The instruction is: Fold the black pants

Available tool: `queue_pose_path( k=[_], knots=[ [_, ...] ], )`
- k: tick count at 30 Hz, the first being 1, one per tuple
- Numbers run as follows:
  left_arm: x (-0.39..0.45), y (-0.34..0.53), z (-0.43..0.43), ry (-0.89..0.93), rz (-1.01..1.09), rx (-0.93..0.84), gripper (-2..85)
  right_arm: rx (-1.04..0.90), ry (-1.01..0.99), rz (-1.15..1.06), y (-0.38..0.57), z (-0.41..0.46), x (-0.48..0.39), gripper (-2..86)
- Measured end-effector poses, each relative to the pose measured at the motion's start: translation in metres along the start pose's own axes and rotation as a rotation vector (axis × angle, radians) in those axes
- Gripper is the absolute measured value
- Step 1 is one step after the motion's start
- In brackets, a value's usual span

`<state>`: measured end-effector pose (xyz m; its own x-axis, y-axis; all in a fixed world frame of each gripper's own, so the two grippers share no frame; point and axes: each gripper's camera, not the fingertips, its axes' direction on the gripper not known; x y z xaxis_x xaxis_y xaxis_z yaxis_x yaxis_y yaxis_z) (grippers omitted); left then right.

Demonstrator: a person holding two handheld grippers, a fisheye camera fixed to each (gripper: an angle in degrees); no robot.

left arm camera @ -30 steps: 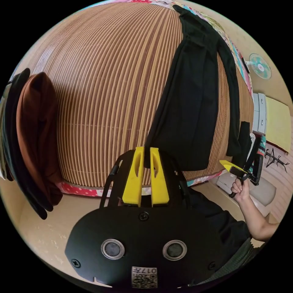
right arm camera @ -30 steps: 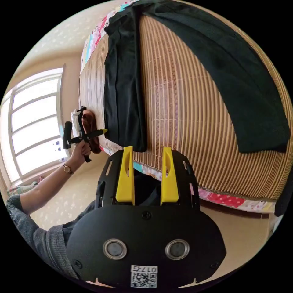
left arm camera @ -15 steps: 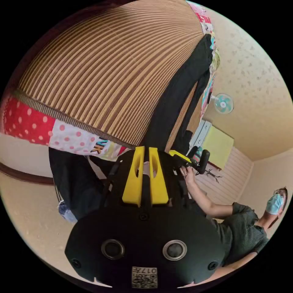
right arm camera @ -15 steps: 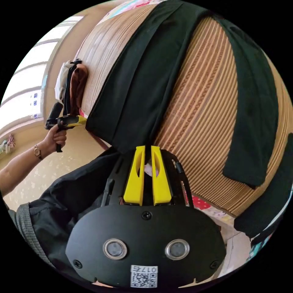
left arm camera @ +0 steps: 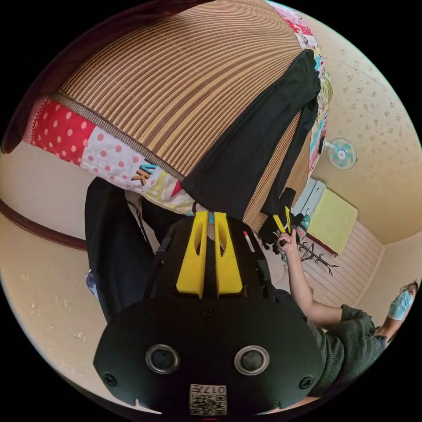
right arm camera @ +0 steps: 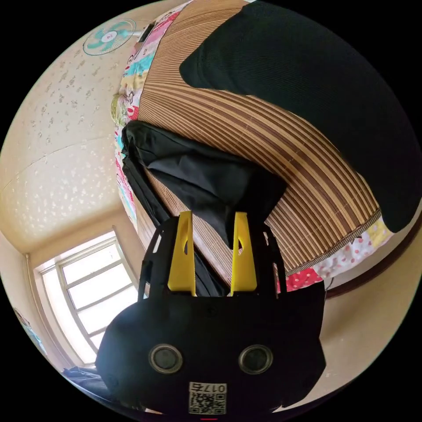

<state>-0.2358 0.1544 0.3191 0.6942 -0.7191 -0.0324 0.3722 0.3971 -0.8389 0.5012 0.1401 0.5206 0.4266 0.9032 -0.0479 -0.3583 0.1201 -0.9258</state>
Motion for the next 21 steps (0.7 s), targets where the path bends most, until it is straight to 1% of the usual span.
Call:
queue_pose_path(
  k=[1,2,3,4,6,7,8,9,10,11,12,13,15,16,18,21],
  knots=[
    [0.012,-0.004,0.005,0.006,0.031,-0.011,2.3,0.007,-0.026,-0.012,0.003,-0.002,0.0,6.7],
    [0.025,-0.006,0.009,0.009,0.065,-0.019,2.2,0.054,-0.107,-0.107,0.013,-0.01,-0.008,3.9],
    [0.032,-0.007,0.011,0.01,0.084,-0.022,2.1,0.054,-0.164,-0.247,0.026,-0.015,-0.024,3.2],
    [0.045,-0.009,0.016,0.009,0.122,-0.031,2.1,0.027,-0.17,-0.315,0.033,-0.015,-0.033,2.9],
    [0.062,-0.011,0.026,0.007,0.173,-0.051,2.3,-0.161,-0.099,-0.528,0.068,0.008,-0.06,2.4],
    [0.071,-0.012,0.034,0.005,0.199,-0.066,2.6,-0.23,-0.068,-0.557,0.077,0.019,-0.063,2.4],
    [0.078,-0.013,0.044,-0.004,0.218,-0.084,3.2,-0.383,0.007,-0.596,0.097,0.046,-0.062,2.4],
    [0.081,-0.014,0.049,-0.01,0.229,-0.097,3.5,-0.524,0.085,-0.601,0.117,0.073,-0.051,2.2],
    [0.088,-0.015,0.063,-0.027,0.256,-0.129,3.7,-0.588,0.121,-0.588,0.126,0.084,-0.043,2.1],
    [0.095,-0.016,0.079,-0.068,0.272,-0.166,3.8,-0.68,0.203,-0.541,0.143,0.102,-0.026,1.9],
    [0.099,-0.016,0.087,-0.095,0.278,-0.181,3.9,-0.69,0.287,-0.518,0.154,0.106,-0.015,1.8],
    [0.109,-0.016,0.103,-0.141,0.303,-0.207,4.2,-0.665,0.316,-0.526,0.158,0.103,-0.013,1.8],
    [0.127,-0.016,0.127,-0.195,0.36,-0.238,5.0,-0.498,0.345,-0.563,0.16,0.074,-0.018,2.3],
    [0.14,-0.017,0.142,-0.221,0.399,-0.246,5.6,-0.449,0.351,-0.562,0.158,0.066,-0.019,2.6],
    [0.158,-0.021,0.165,-0.247,0.447,-0.254,7.3,-0.251,0.454,-0.516,0.137,0.033,-0.021,4.6],
    [0.188,-0.034,0.2,-0.33,0.517,-0.232,9.2,-0.1,0.589,-0.419,0.101,0.009,-0.015,9.0]
  ],
)
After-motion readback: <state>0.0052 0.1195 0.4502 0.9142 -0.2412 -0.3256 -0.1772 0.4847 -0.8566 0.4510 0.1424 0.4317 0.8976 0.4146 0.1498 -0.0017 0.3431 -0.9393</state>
